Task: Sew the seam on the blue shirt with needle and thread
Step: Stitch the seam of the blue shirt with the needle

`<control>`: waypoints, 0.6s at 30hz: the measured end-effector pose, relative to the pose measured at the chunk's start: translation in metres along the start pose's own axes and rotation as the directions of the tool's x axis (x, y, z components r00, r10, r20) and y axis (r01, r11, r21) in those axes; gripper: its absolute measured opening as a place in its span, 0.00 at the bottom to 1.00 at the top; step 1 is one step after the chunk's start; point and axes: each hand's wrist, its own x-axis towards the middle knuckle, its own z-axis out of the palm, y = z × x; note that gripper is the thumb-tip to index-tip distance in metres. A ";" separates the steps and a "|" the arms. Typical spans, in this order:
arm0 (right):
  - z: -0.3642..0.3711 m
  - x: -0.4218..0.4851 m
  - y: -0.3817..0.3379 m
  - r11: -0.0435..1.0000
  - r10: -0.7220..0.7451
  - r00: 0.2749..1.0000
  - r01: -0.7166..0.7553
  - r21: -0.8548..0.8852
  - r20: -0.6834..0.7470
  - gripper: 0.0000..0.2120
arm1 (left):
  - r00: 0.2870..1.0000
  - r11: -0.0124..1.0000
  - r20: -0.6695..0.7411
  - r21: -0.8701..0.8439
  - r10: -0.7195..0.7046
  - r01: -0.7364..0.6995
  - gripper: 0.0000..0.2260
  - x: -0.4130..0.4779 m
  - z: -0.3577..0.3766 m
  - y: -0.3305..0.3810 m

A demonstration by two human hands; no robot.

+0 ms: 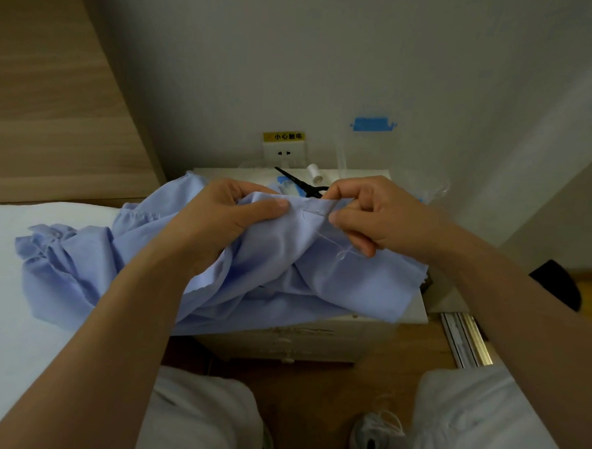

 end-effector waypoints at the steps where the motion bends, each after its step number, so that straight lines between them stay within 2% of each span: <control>1: 0.000 0.000 0.000 1.000 -0.003 1.000 0.003 0.005 0.006 0.08 | 1.000 1.000 0.002 -0.008 -0.004 0.004 0.09 0.000 0.000 0.000; 7: -0.002 -0.001 0.000 1.000 -0.025 0.999 0.024 0.008 0.031 0.10 | 1.000 1.000 0.007 -0.017 -0.002 0.002 0.06 -0.001 0.000 0.002; 18: -0.001 -0.001 0.001 0.999 -0.037 0.999 0.037 0.009 0.007 0.14 | 1.000 1.000 0.007 -0.022 0.001 -0.001 0.08 -0.003 0.002 0.004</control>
